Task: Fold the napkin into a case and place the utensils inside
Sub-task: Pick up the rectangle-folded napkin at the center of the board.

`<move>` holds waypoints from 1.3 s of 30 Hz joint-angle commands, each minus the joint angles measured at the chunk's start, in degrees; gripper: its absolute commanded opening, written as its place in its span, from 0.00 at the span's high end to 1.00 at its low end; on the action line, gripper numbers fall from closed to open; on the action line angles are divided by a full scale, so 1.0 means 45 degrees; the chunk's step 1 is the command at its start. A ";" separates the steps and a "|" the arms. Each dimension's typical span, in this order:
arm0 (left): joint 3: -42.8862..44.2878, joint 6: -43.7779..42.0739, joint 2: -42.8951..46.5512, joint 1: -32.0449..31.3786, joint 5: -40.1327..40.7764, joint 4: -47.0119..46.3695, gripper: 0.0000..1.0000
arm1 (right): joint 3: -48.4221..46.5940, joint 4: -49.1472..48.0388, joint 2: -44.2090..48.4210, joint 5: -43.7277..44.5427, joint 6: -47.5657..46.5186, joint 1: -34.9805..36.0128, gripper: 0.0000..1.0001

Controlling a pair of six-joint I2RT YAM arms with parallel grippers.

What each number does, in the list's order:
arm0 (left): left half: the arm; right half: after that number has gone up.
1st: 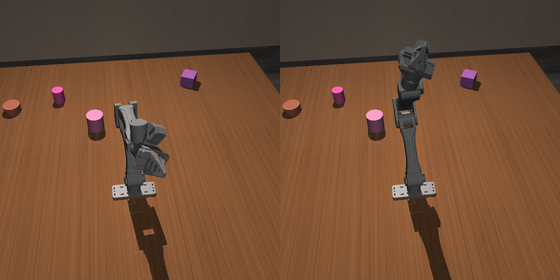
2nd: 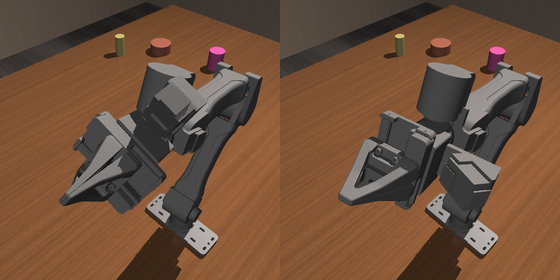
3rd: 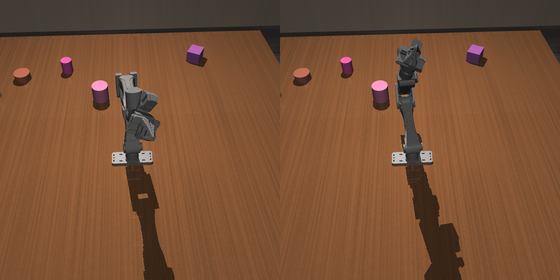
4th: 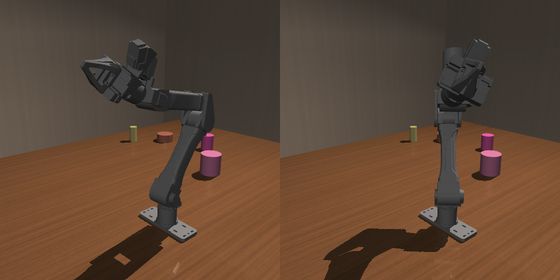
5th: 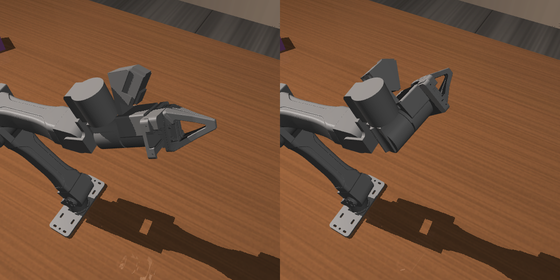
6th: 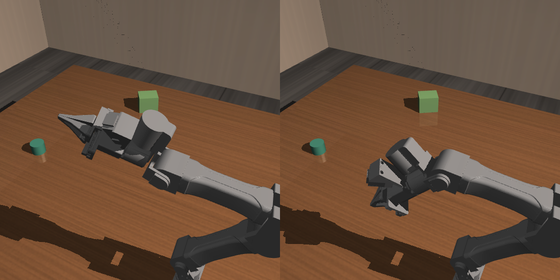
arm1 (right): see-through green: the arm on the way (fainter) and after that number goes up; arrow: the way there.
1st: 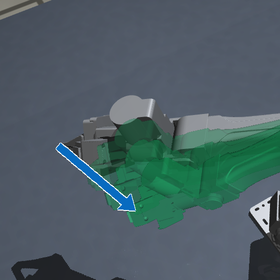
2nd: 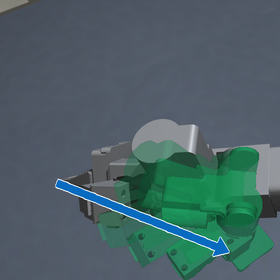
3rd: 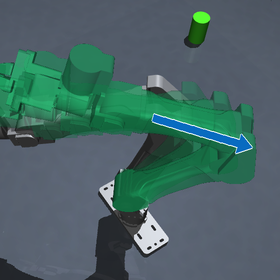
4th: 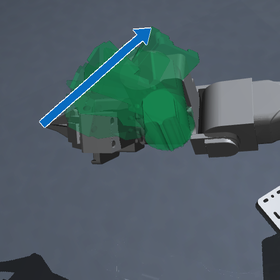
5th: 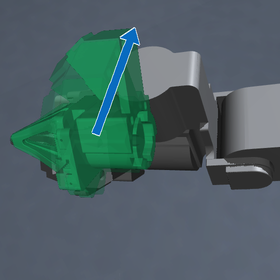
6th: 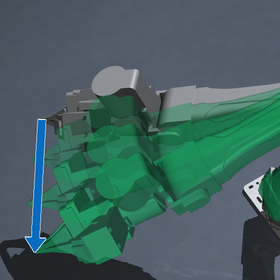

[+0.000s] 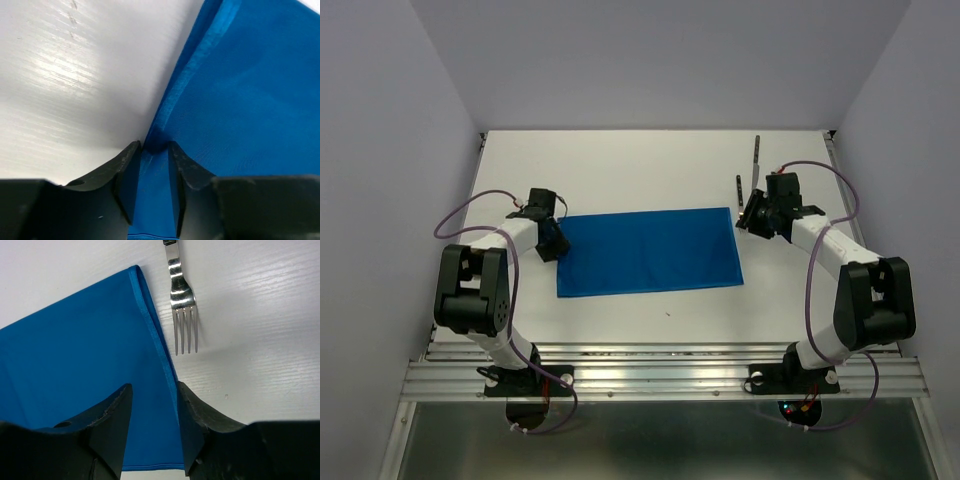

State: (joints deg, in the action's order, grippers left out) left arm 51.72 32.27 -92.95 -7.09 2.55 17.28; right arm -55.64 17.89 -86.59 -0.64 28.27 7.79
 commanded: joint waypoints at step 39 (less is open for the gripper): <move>0.3504 -0.0941 0.1241 -0.1353 0.0684 0.3093 1.00 | 0.1348 -0.1006 -0.1051 -0.1946 -0.0287 0.0396 0.57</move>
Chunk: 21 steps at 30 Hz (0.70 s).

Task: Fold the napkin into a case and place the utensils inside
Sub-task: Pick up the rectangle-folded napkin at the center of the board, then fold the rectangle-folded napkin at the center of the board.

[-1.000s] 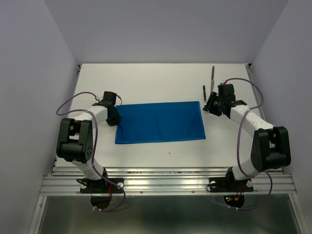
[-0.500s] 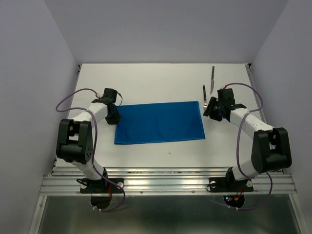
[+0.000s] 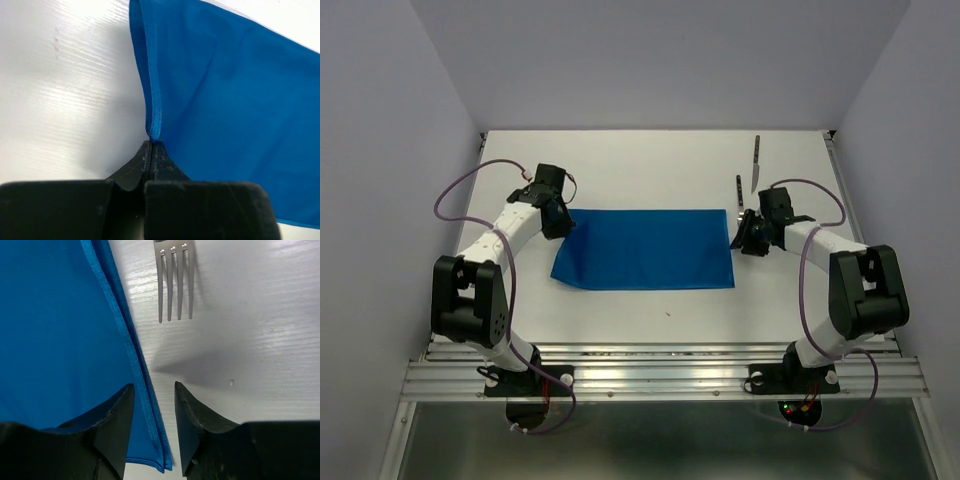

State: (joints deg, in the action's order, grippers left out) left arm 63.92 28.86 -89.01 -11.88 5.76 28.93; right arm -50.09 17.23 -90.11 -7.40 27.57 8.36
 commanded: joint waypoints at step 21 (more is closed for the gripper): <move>0.3880 0.0793 -0.0239 -0.2906 -0.0459 0.1326 1.00 | 0.0310 -0.1876 -0.1500 0.0101 0.0865 0.1910 0.94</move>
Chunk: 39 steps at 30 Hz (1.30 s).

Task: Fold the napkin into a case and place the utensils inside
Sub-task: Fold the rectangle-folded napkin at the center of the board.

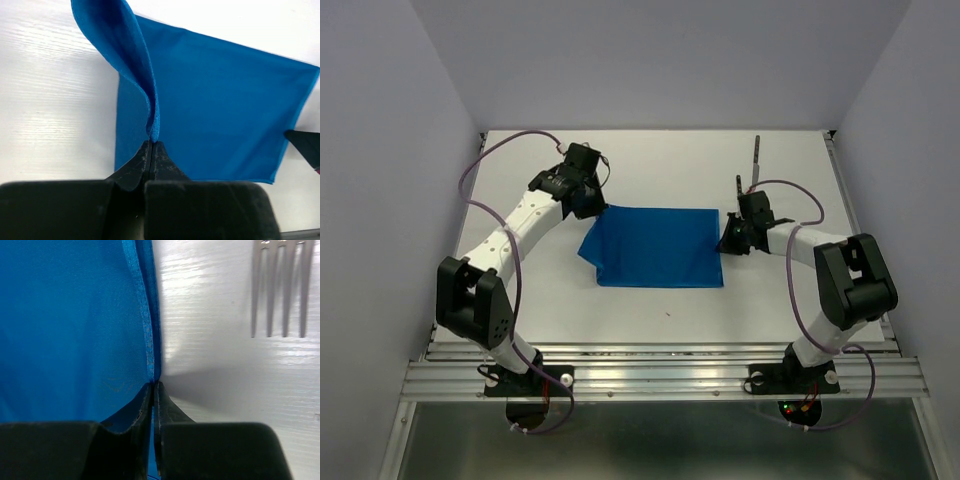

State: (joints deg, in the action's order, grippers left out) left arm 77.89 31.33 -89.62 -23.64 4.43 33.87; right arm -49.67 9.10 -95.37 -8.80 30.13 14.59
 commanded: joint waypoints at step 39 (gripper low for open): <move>0.3590 0.2021 -0.5122 -0.3614 -0.2878 -0.1491 1.00 | -0.0720 -0.0480 -0.1287 0.0627 0.1371 0.2188 0.95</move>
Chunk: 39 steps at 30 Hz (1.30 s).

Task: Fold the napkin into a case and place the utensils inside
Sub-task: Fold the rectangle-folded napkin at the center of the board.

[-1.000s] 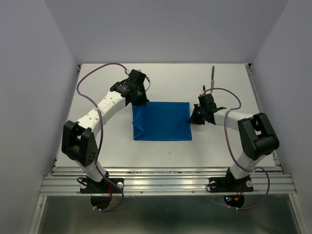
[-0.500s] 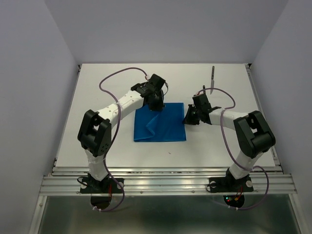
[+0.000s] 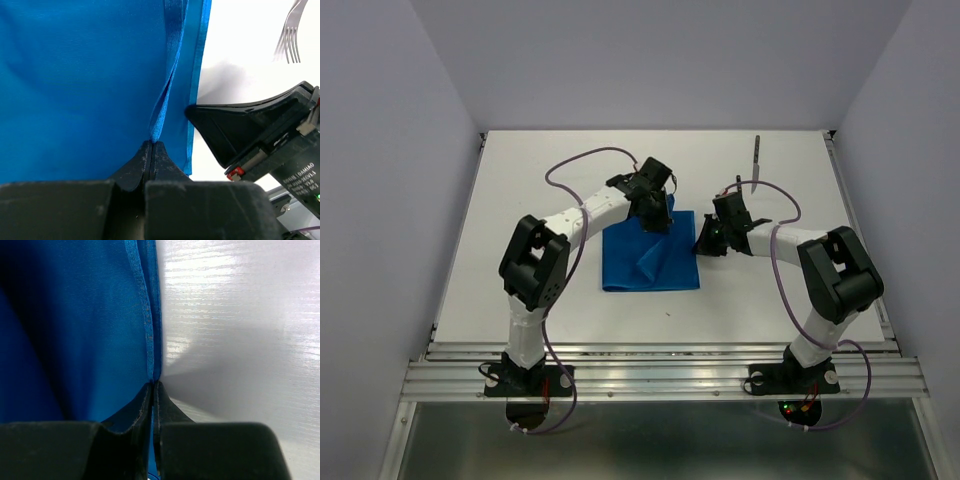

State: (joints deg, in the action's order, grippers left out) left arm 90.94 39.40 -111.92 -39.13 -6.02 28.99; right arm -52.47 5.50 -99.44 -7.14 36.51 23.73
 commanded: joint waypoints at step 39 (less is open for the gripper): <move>0.1823 0.0894 -0.1946 -0.0366 -0.2236 -0.1052 1.00 | -0.0196 0.0282 -0.0598 0.0316 0.0089 0.0509 0.95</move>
State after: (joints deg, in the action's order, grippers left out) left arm 96.27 42.87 -121.12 -40.18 -14.33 25.34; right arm -52.84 5.08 -99.94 -7.07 37.19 24.91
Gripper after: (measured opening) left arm 0.030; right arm 0.065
